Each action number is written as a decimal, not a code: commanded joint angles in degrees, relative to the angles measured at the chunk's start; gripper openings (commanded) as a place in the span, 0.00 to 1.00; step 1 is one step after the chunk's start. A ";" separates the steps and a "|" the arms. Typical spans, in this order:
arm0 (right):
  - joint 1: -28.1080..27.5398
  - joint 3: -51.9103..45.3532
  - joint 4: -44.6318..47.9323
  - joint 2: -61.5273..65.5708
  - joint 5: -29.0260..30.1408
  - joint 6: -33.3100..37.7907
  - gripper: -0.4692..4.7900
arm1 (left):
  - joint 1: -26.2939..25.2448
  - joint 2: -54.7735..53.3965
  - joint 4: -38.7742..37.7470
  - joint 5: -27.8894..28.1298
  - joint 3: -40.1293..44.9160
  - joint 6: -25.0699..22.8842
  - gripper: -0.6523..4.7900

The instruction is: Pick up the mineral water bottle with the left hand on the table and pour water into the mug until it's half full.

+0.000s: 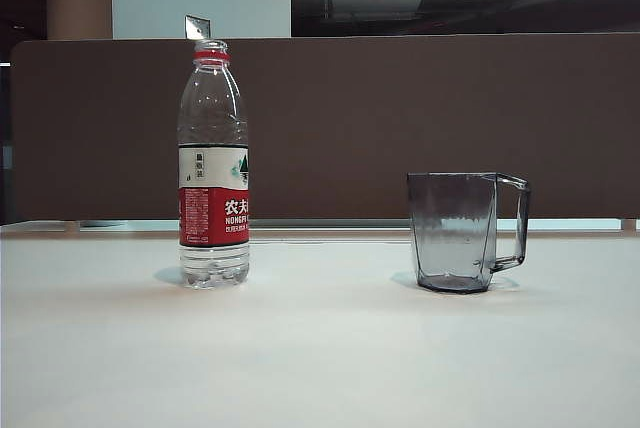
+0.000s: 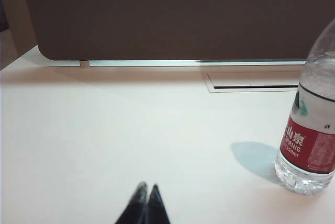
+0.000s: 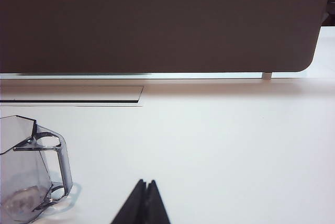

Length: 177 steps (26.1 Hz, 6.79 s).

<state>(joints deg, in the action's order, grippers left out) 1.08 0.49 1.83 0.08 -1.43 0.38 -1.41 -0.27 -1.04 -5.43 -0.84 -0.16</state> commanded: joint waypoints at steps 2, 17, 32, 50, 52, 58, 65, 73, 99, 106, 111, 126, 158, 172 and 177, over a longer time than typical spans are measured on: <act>0.04 -0.17 0.96 -0.11 0.09 1.51 0.09 | 0.02 0.00 1.11 -0.15 -0.13 0.20 0.11; 0.04 3.69 1.01 -0.04 0.07 1.53 0.09 | 0.04 -0.07 9.42 -0.15 -2.69 6.93 0.11; 0.04 17.16 -6.01 1.99 0.07 1.51 0.09 | 3.32 -19.43 13.33 -0.15 -15.87 6.21 0.11; 4.28 31.45 -6.34 22.71 7.54 1.25 0.09 | 20.22 -35.58 18.64 -0.15 -20.57 6.19 0.11; 6.47 31.47 -6.38 23.06 7.15 1.27 0.08 | 20.22 -36.15 19.28 -0.15 -20.57 6.21 0.11; 18.51 31.45 -8.85 23.06 -3.43 1.05 0.08 | 21.16 -41.48 21.44 -0.15 -21.92 4.74 0.11; 32.79 31.41 -11.47 23.50 -9.07 0.39 0.09 | 27.95 -49.90 24.22 -0.15 -24.37 1.88 0.11; 39.04 31.41 -15.39 24.00 -8.94 -0.59 0.09 | 28.57 -54.64 24.35 -0.15 -24.33 2.12 1.00; 39.63 31.43 -17.99 23.96 -4.85 -0.37 0.09 | 25.11 -81.07 50.64 -0.15 -24.35 7.69 1.00; 39.63 31.41 -18.19 23.98 -4.87 -0.39 0.09 | 24.04 -83.45 54.49 -0.15 -24.48 7.72 1.00; 39.63 31.41 -18.34 24.00 -4.85 -0.39 0.09 | 25.77 -85.46 55.63 -0.15 -24.59 7.67 1.00; 39.63 31.41 -18.36 24.00 -4.85 -0.39 0.09 | 25.75 -94.31 59.01 -0.15 -29.64 7.67 1.00; 39.63 31.41 -18.34 24.00 -4.85 -0.39 0.09 | 25.75 -100.32 61.55 -0.15 -32.96 7.52 0.42; 39.63 31.43 -19.34 23.98 -4.85 -0.39 0.09 | 28.15 -100.24 58.75 -0.15 -35.85 0.31 0.42; 39.60 31.43 -19.91 23.96 -5.07 -0.39 0.09 | 31.74 -100.32 47.45 -0.15 -45.75 -9.90 0.42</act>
<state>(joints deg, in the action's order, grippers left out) 40.75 31.59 -18.98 24.10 -6.44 -0.01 29.98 -101.23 45.08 -5.34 -44.36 -6.37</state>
